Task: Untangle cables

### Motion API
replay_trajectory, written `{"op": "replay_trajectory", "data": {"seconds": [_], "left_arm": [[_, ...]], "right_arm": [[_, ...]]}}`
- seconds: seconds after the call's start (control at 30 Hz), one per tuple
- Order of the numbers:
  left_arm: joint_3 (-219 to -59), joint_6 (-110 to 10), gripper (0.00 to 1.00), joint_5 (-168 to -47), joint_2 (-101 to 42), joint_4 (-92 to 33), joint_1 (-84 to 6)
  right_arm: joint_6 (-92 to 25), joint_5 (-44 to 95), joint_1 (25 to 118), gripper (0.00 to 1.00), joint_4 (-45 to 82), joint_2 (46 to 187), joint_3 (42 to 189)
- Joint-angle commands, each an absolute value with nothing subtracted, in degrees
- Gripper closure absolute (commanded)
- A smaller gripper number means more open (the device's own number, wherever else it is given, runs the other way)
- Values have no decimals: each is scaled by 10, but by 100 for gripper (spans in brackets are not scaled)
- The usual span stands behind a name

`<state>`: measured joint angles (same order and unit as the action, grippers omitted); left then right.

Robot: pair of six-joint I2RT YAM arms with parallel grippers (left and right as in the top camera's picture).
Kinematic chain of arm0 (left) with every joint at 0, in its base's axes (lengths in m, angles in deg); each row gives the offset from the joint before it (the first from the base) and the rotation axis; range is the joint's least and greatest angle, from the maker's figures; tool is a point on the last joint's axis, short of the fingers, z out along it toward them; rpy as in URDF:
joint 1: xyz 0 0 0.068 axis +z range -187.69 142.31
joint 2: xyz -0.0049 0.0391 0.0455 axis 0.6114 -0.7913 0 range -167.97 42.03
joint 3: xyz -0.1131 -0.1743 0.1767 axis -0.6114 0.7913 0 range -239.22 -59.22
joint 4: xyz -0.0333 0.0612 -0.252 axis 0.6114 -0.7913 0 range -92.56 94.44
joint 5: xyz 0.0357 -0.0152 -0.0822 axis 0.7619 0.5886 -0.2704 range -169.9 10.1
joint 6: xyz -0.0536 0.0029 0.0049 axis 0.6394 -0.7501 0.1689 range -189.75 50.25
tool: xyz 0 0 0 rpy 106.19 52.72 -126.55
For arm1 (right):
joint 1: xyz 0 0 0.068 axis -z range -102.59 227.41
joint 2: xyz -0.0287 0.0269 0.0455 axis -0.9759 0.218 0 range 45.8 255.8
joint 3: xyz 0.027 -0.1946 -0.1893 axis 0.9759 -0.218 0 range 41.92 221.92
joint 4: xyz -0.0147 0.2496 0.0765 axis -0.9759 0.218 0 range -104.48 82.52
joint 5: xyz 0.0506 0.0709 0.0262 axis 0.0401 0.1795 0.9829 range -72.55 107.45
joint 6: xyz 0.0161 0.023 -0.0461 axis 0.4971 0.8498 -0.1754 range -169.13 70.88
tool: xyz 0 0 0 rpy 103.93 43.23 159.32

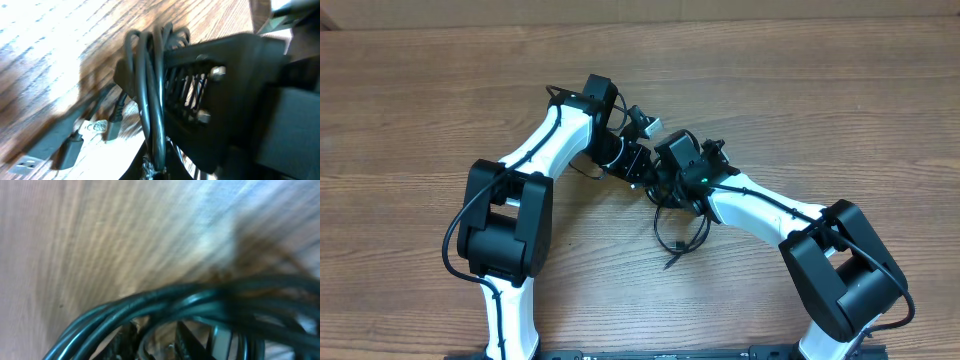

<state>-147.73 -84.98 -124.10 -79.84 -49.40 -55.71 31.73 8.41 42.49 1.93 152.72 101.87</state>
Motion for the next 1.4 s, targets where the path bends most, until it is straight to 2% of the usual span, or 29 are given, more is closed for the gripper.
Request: {"op": "replay_trajectory", "data": {"seconds": [0.0, 0.1, 0.27, 0.67, 0.7, 0.77, 0.8, 1.03, 1.37], "left_arm": [[-1486, -861, 96, -1260, -800, -496, -561], [-1486, -861, 96, -1260, -800, -496, -561], [-1486, -861, 96, -1258, -800, -496, -561], [-1486, -861, 96, -1255, -800, -495, -561], [-1486, -861, 96, -1252, -800, -496, -561], [-1486, -861, 96, -1238, -800, -496, -561], [-1486, -860, 96, -1229, -800, -495, -561], [-1486, -846, 96, -1175, -800, -493, -561], [-1486, -824, 96, -1138, -800, -487, -561]], "right_arm": [[316, 77, 424, 78, 23, 1533, 1011], [316, 76, 426, 67, 19, 1533, 1011], [317, 54, 426, 57, 9, 1533, 1011], [318, 68, 426, 56, -75, 1593, 1011], [318, 73, 426, 58, -76, 1596, 1011], [316, 93, 427, 89, -75, 1597, 1011], [311, 101, 427, 96, -76, 1596, 1011], [231, 192, 457, 96, -75, 1559, 1011], [95, 427, 521, 96, -74, 1541, 1011]]}}
